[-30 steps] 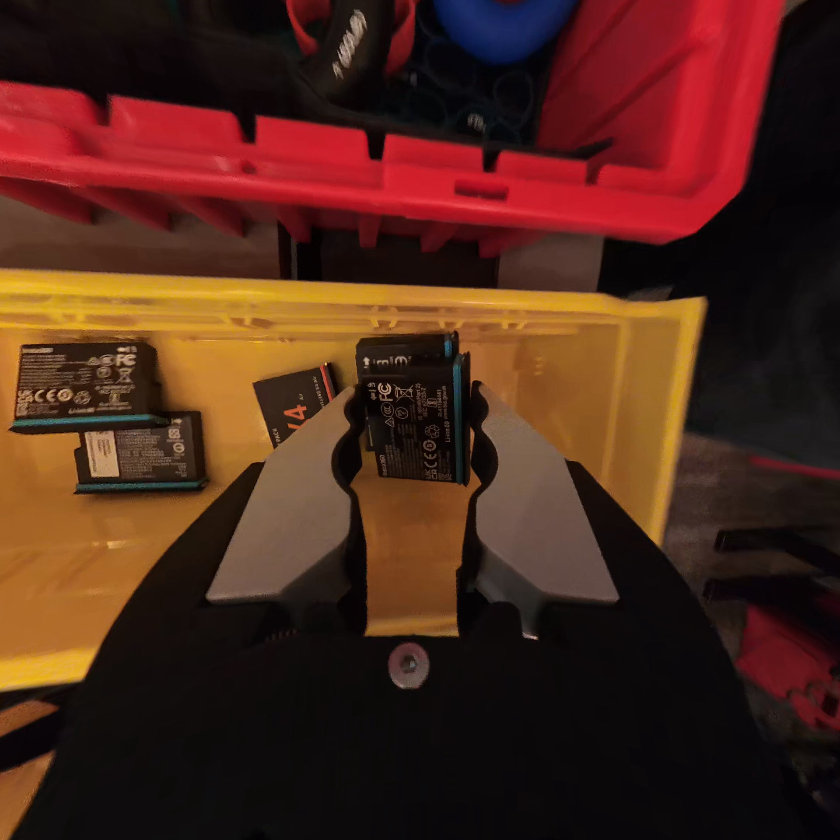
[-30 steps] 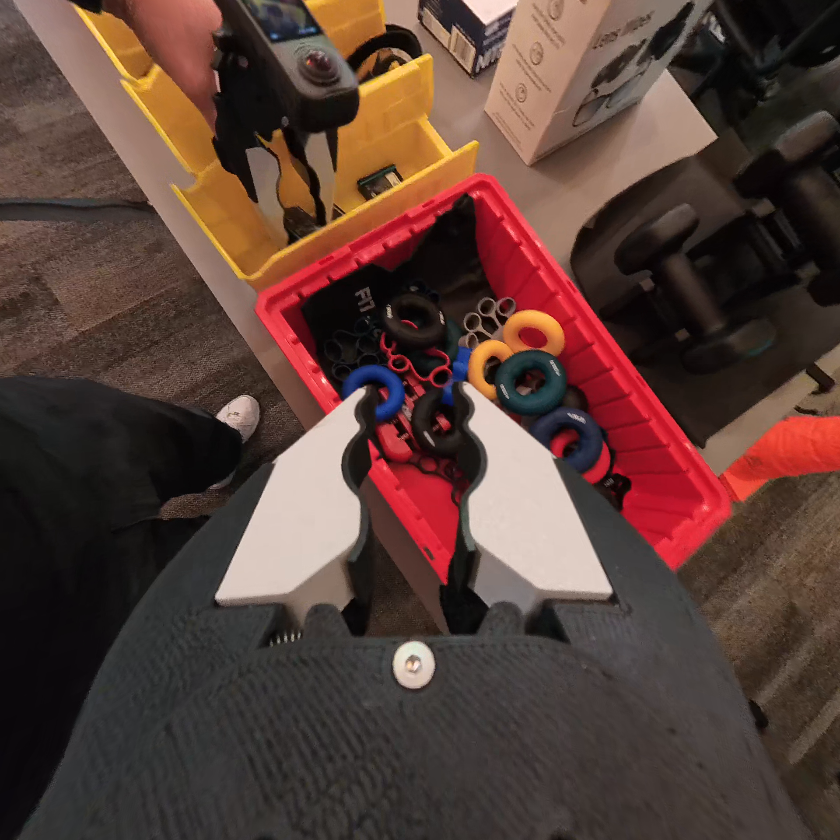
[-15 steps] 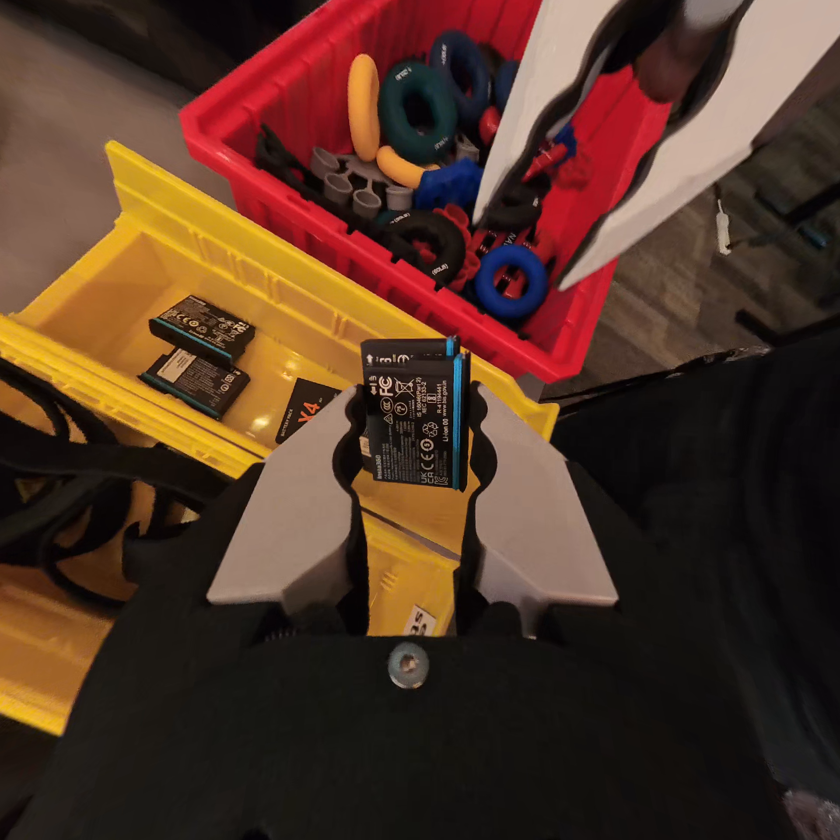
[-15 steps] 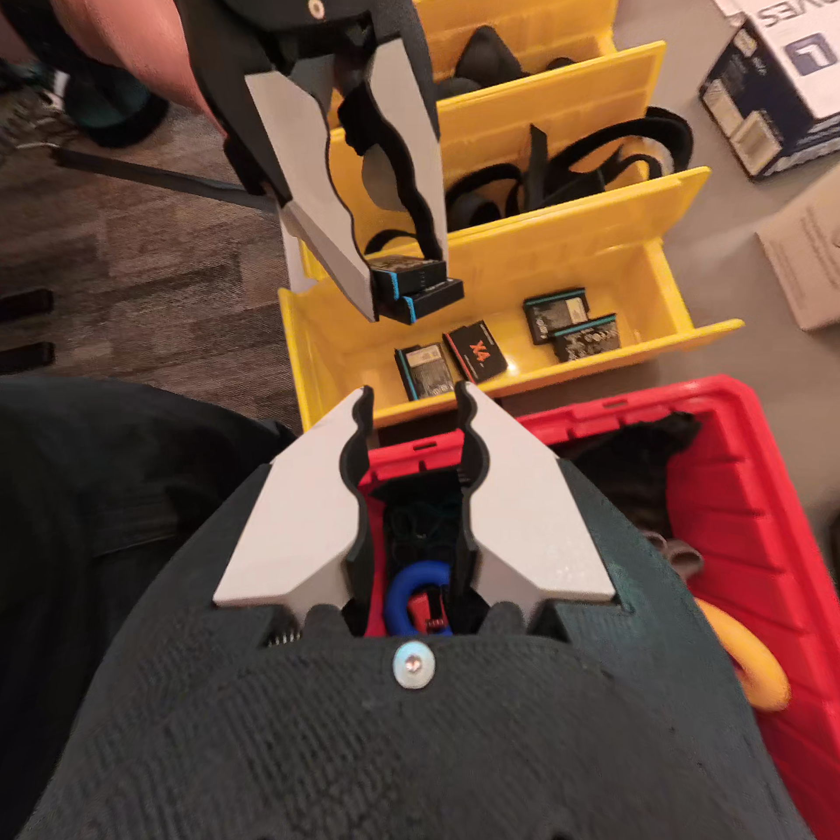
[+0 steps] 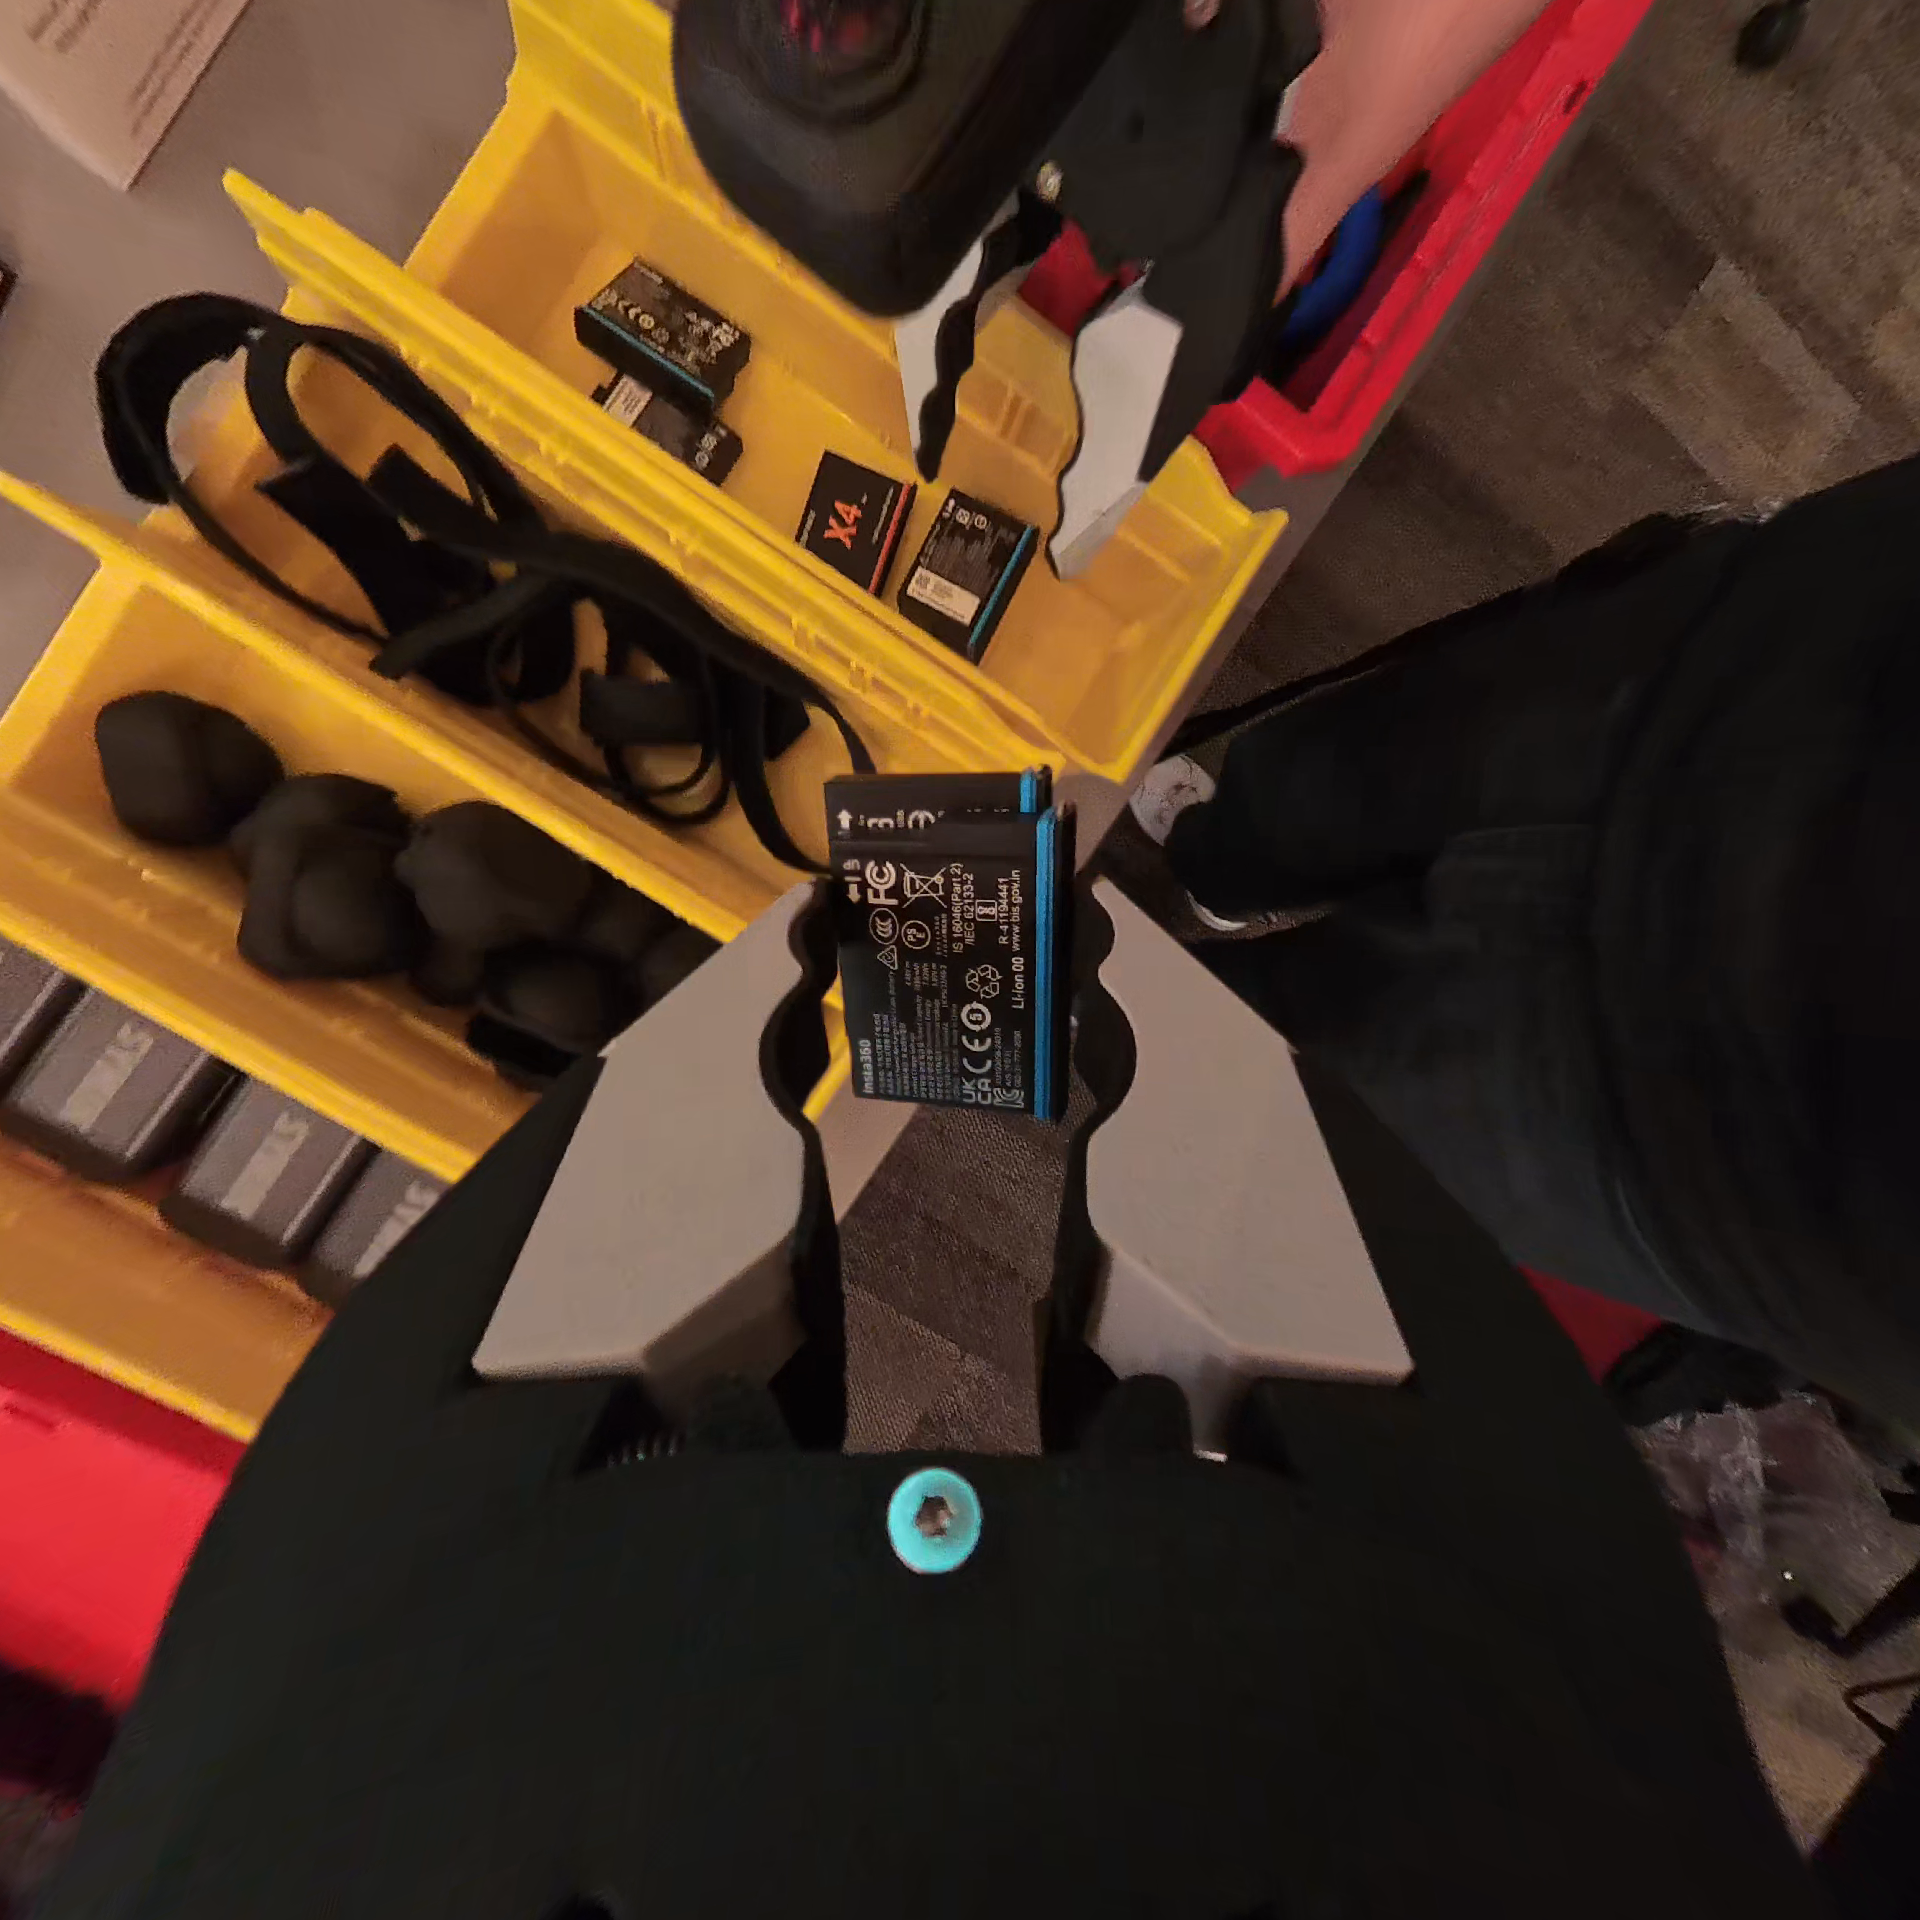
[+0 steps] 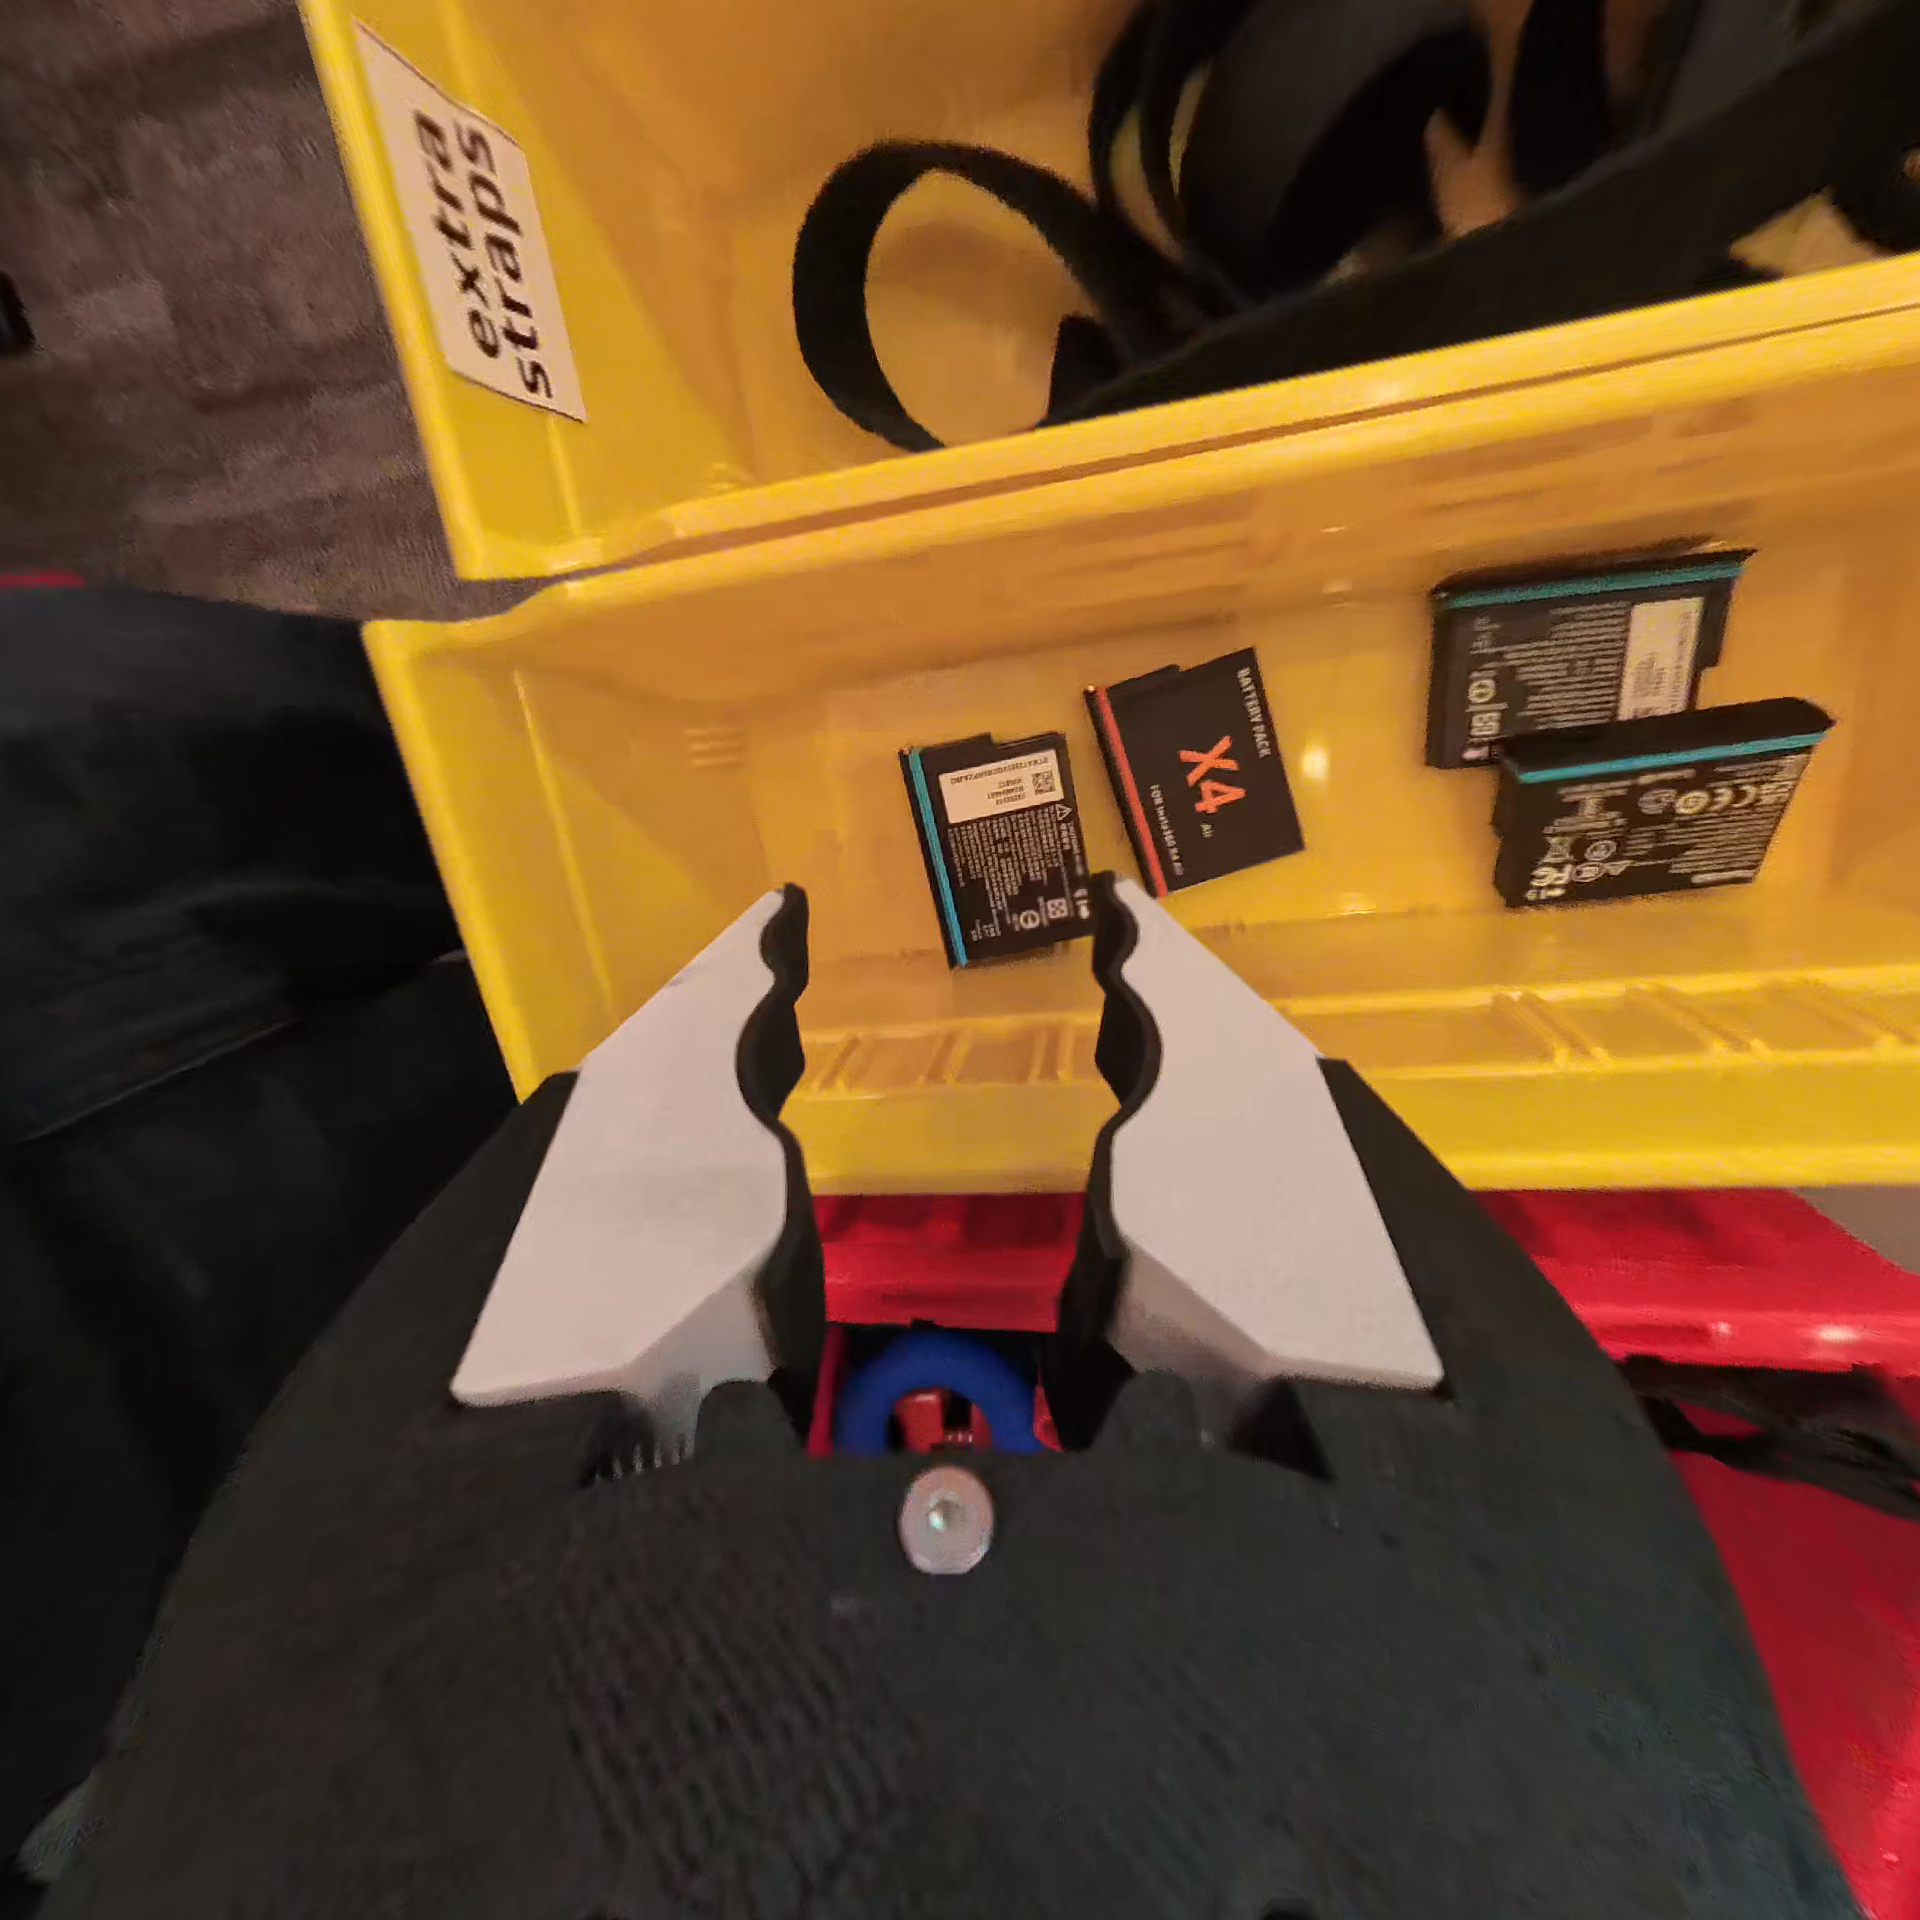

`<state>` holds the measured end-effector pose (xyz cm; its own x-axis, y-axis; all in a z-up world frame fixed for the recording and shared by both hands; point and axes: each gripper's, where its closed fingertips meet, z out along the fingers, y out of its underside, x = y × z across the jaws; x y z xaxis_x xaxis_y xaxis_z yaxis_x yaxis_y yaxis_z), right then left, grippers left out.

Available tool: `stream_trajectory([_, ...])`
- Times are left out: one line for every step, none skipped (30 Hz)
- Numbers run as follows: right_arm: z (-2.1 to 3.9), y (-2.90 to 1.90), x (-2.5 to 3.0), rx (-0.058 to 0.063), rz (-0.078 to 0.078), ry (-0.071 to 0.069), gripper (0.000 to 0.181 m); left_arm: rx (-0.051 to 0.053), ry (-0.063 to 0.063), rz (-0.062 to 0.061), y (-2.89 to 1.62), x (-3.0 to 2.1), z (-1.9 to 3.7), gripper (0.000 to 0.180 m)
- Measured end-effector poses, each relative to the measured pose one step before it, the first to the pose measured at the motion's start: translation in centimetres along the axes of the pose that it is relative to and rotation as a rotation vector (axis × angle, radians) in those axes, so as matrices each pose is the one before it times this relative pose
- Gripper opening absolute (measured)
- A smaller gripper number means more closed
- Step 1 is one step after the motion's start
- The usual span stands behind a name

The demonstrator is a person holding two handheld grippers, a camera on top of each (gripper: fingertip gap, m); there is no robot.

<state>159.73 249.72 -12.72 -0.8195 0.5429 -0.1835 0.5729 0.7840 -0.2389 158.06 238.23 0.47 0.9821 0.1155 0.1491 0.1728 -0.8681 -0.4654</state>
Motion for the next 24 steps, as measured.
stream_trajectory([0.447, -0.101, -0.176, -0.0295, -0.0036, 0.0042, 0.056, -0.0033, -0.0030, -0.0069, 0.326, 0.180, -0.785, 0.044])
stream_trajectory([0.221, -0.330, 0.415, -0.0100, -0.0122, 0.0416, 0.053, 0.0002, -0.0023, -0.0076, 0.302, 0.216, -0.767, 0.043])
stream_trajectory([0.251, -0.466, 0.259, 0.0057, -0.0101, 0.0251, 0.052, 0.0024, -0.0027, -0.0065, 0.264, 0.217, -0.710, 0.044])
stream_trajectory([0.343, -0.073, -0.083, -0.0188, 0.0021, -0.0027, 0.050, 0.0023, -0.0044, -0.0048, 0.268, 0.207, -0.674, 0.044])
stream_trajectory([0.356, 0.019, -0.024, -0.0269, -0.0121, -0.0026, 0.050, -0.0011, -0.0055, -0.0034, 0.295, 0.174, -0.609, 0.044])
stream_trajectory([0.284, -0.059, 0.089, -0.0131, -0.0337, 0.0094, 0.050, -0.0058, -0.0059, -0.0010, 0.335, 0.146, -0.526, 0.044])
stream_trajectory([0.292, -0.008, 0.139, -0.0078, -0.0546, 0.0092, 0.050, -0.0089, -0.0059, 0.0028, 0.355, 0.180, -0.491, 0.044])
stream_trajectory([0.326, 0.051, 0.054, -0.0058, -0.0668, 0.0070, 0.051, -0.0089, -0.0044, 0.0047, 0.351, 0.215, -0.448, 0.043])
stream_trajectory([0.355, 0.127, -0.109, -0.0073, -0.0684, 0.0003, 0.051, -0.0071, -0.0016, 0.0031, 0.303, 0.248, -0.391, 0.043])
stream_trajectory([0.271, 0.033, -0.258, -0.0048, -0.0601, -0.0137, 0.050, -0.0048, 0.0012, 0.0003, 0.286, 0.283, -0.361, 0.043])
stream_trajectory([0.258, -0.021, -0.308, -0.0080, -0.0569, -0.0126, 0.049, -0.0023, 0.0031, -0.0017, 0.237, 0.294, -0.294, 0.044])
stream_trajectory([0.208, 0.143, 0.095, -0.0279, -0.0478, 0.0082, 0.047, 0.0000, 0.0030, -0.0031, 0.205, 0.291, -0.233, 0.043])
stream_trajectory([0.264, 0.149, 0.107, -0.0323, -0.0314, 0.0076, 0.046, 0.0015, 0.0011, -0.0040, 0.173, 0.242, -0.209, 0.043])
stream_trajectory([0.270, 0.149, 0.008, -0.0292, -0.0212, 0.0017, 0.046, 0.0033, -0.0003, -0.0042, 0.149, 0.221, -0.175, 0.044])
stream_trajectory([0.311, 0.225, 0.109, -0.0296, -0.0116, 0.0099, 0.045, 0.0043, 0.0001, -0.0046, 0.135, 0.208, -0.161, 0.044])
stream_trajectory([0.214, 0.188, 0.033, -0.0210, -0.0036, 0.0031, 0.044, 0.0030, 0.0007, -0.0041, 0.162, 0.209, -0.130, 0.044])
stream_trajectory([0.221, 0.089, 0.010, -0.0127, 0.0059, 0.0034, 0.043, 0.0002, -0.0001, -0.0020, 0.146, 0.157, -0.049, 0.044])
stream_trajectory([0.164, 0.031, -0.074, -0.0078, 0.0130, -0.0026, 0.042, -0.0032, -0.0016, 0.0006, 0.171, 0.108, 0.016, 0.043])
stream_trajectory([0.164, 0.048, -0.144, -0.0063, 0.0138, -0.0069, 0.040, -0.0045, -0.0016, 0.0018, 0.156, 0.073, 0.064, 0.043])
stream_trajectory([-0.016, -0.063, 0.047, 0.0021, 0.0034, 0.0033, 0.039, -0.0038, -0.0003, 0.0010, 0.125, 0.090, 0.078, 0.043])
stream_trajectory([0.017, 0.004, 0.037, -0.0016, 0.0041, 0.0005, 0.039, -0.0042, 0.0011, 0.0011, 0.104, 0.158, 0.051, 0.043])
stream_trajectory([-0.023, 0.005, 0.008, 0.0012, 0.0045, -0.0017, 0.039, -0.0049, 0.0006, 0.0031, 0.081, 0.111, 0.079, 0.043])
stream_trajectory([-0.037, 0.078, 0.031, 0.0018, 0.0008, -0.0014, 0.039, -0.0040, -0.0002, 0.0043, 0.026, 0.069, 0.080, 0.043])
stream_trajectory([0.006, 0.009, 0.008, 0.0022, -0.0005, -0.0002, 0.039, -0.0021, 0.0008, 0.0032, -0.039, 0.060, 0.072, 0.043])
